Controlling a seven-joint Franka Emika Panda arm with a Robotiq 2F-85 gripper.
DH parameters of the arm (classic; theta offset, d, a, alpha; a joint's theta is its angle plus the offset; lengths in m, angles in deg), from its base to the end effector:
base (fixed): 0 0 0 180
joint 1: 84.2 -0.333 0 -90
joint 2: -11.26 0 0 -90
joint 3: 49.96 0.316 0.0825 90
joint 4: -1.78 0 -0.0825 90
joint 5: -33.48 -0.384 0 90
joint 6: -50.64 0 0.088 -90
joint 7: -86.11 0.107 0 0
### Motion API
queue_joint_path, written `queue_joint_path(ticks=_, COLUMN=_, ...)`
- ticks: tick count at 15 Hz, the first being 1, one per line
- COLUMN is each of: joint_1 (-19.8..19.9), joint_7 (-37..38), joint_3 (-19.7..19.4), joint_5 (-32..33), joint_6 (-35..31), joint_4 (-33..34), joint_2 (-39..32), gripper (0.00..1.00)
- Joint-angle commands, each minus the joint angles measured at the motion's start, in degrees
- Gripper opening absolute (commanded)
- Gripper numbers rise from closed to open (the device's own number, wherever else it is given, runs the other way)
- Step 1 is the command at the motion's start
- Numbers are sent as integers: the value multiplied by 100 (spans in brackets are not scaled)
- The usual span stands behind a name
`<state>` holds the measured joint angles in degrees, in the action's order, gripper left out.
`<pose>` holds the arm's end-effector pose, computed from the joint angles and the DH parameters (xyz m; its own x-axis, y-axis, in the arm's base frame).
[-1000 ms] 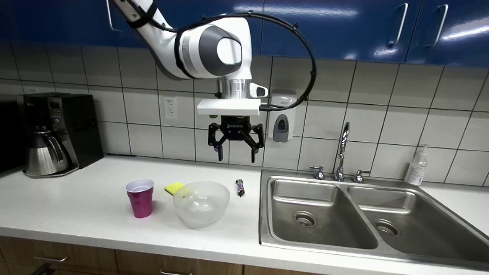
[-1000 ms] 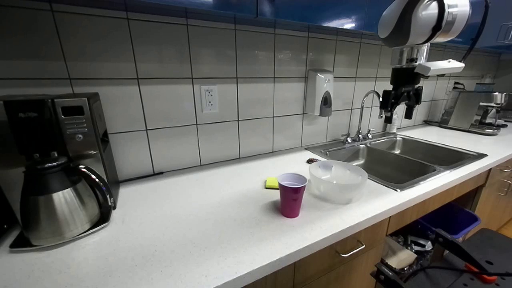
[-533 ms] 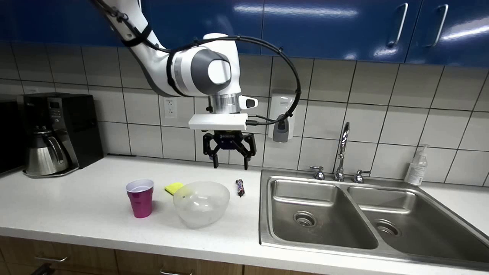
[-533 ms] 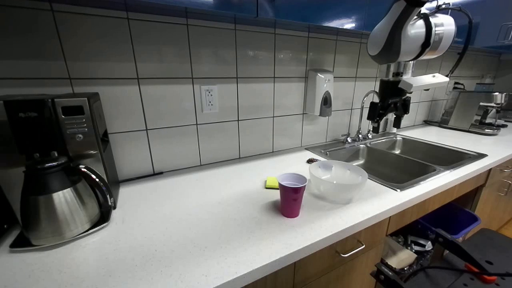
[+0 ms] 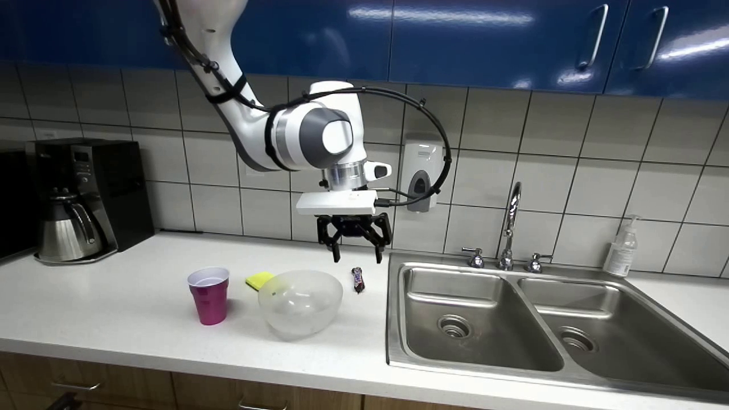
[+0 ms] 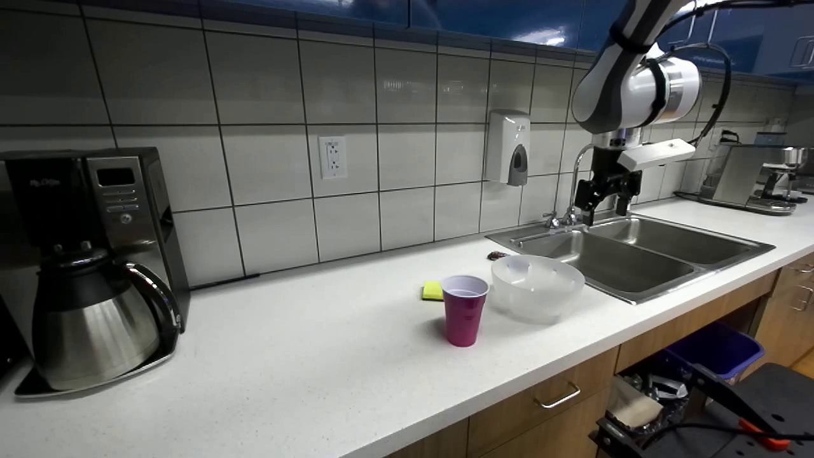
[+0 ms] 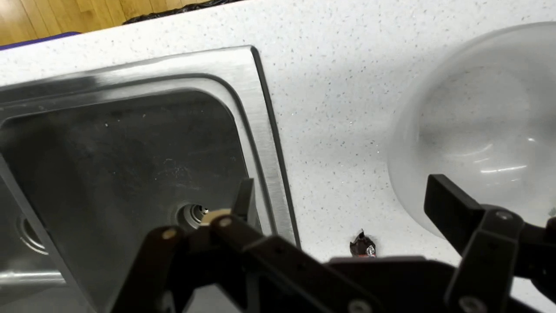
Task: Put the chocolate bar inside the plastic bowl
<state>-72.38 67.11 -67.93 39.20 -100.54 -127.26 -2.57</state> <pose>0.4844 -0.2737 0.2768 0.9922 -0.0814 0.0945 -0.0970 -0.9799 0.1746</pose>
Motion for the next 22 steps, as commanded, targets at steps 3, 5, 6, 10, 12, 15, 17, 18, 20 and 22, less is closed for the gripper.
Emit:
queue_joint_path(ticks=3, joint_1=387, joint_7=-186, joint_3=431, joint_5=-60, joint_6=-276, joint_4=840, joint_2=-882, gripper=100)
queue_joint_path(ticks=5, joint_1=483, joint_7=-282, joint_3=584, joint_5=-53, joint_6=-269, joint_4=1110, joint_2=-1154, gripper=100)
queue_joint_path(ticks=6, joint_1=550, joint_7=-367, joint_3=680, joint_5=-68, joint_6=-226, joint_4=1254, joint_2=-1281, gripper=100)
queue_joint_path(ticks=10, joint_1=726, joint_7=-660, joint_3=918, joint_5=35, joint_6=-143, joint_4=1829, joint_2=-1792, gripper=100)
queue_joint_path(ticks=12, joint_1=822, joint_7=-844, joint_3=1005, joint_5=72, joint_6=-84, joint_4=2147, joint_2=-2040, gripper=100)
queue_joint_path(ticks=15, joint_1=907, joint_7=-1081, joint_3=1061, joint_5=177, joint_6=-4, joint_4=2654, joint_2=-2423, gripper=100)
queue_joint_path(ticks=17, joint_1=961, joint_7=-1278, joint_3=1110, joint_5=266, joint_6=67, joint_4=2999, joint_2=-2664, gripper=100)
queue_joint_path(ticks=18, joint_1=968, joint_7=-1342, joint_3=1118, joint_5=329, joint_6=91, joint_4=3157, joint_2=-2779, gripper=100)
queue_joint_path(ticks=20, joint_1=997, joint_7=-1521, joint_3=1169, joint_5=436, joint_6=131, joint_4=3466, joint_2=-2997, gripper=100)
queue_joint_path(ticks=22, joint_1=1020, joint_7=-1688, joint_3=1225, joint_5=500, joint_6=183, joint_4=3792, joint_2=-3232, gripper=100)
